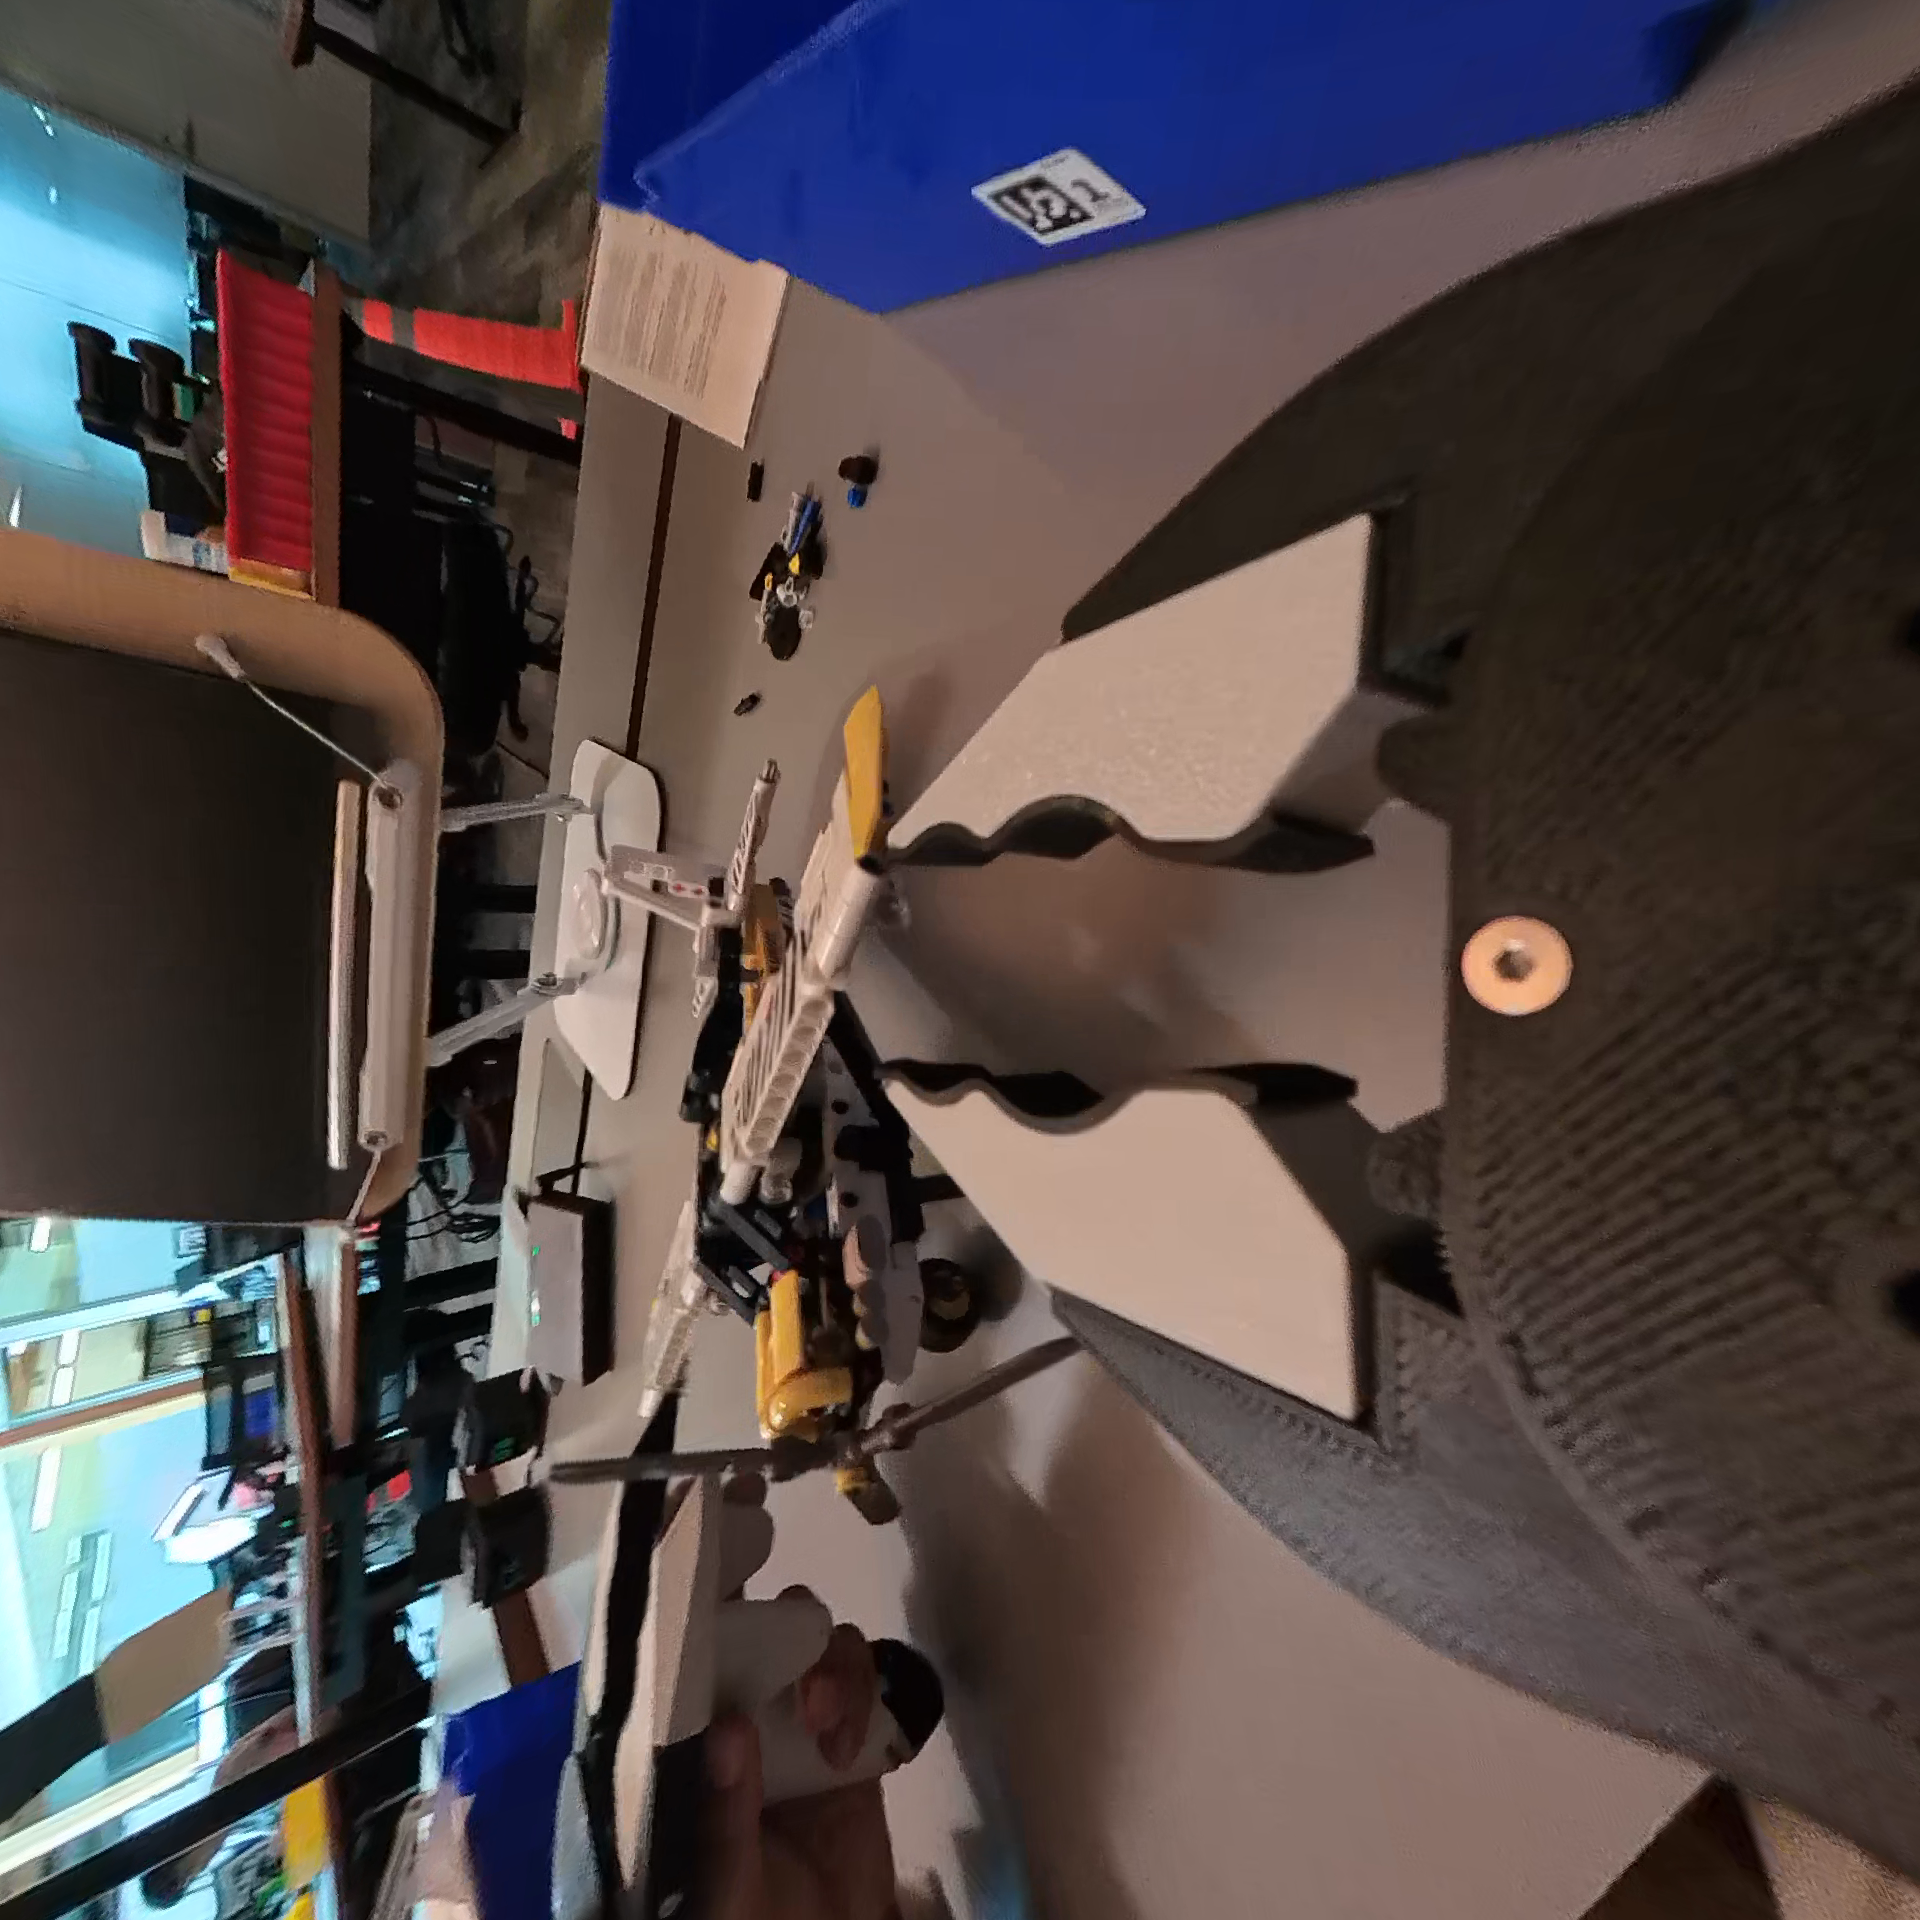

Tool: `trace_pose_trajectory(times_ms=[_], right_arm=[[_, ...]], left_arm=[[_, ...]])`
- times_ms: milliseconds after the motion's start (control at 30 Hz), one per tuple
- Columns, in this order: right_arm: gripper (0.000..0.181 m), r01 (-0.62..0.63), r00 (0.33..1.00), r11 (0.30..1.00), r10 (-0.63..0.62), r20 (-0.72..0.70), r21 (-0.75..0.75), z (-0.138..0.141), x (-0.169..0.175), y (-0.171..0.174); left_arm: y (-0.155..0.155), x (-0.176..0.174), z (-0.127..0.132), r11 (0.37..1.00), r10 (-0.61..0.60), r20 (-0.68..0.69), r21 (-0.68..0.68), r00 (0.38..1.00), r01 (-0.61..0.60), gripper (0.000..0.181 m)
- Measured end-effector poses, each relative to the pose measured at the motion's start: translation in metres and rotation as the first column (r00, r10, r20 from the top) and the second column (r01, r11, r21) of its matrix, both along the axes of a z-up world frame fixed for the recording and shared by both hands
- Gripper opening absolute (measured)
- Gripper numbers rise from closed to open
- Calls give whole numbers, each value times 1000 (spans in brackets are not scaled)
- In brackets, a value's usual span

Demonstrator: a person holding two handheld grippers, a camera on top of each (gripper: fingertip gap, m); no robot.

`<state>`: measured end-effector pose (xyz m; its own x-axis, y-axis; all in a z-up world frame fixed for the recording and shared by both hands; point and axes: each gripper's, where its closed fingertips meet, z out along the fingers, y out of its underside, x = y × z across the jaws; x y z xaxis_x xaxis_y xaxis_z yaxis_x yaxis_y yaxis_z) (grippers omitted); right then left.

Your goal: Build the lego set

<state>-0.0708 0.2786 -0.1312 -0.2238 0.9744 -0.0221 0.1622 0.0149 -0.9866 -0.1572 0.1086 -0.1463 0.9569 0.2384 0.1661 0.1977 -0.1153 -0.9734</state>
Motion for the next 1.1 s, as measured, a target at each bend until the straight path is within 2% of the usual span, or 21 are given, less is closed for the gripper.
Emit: trace_pose_trajectory(times_ms=[133, 333, 833, 933, 967, 1033, 1100], right_arm=[[44, 7, 1000, 999, -8, 17, 46, -3, 1, -3], [47, 29, 997, 994, -35, 63, 107, -13, 2, 1], [56, 36, 997, 999, -39, 68, 36, -15, 9, 5], [68, -3, 1000, 999, 2, -14, -39, 10, 17, -4], [74, -27, 997, 994, 18, -81, -103, 28, 22, -8], [81, -70, 981, 976, 30, -191, -206, 61, 31, -12], [85, -84, 984, 975, 48, -174, -204, 60, 27, -15]], left_arm=[[3, 5, -1, 1000, -22, 18, 3, 1000, 21, 45], [5, 8, -5, 999, -29, 4, -20, 1000, 29, 46], [1, 2, -5, 1000, -4, 29, -12, 1000, 5, 46], [-2, 11, 5, 998, -61, 47, 14, 997, 60, 50], [-5, 19, 15, 992, -114, 73, 55, 991, 110, 58], [-14, 24, 33, 987, -138, 95, 95, 986, 129, 75], [-23, 16, 38, 994, -89, 86, 63, 992, 84, 90]])
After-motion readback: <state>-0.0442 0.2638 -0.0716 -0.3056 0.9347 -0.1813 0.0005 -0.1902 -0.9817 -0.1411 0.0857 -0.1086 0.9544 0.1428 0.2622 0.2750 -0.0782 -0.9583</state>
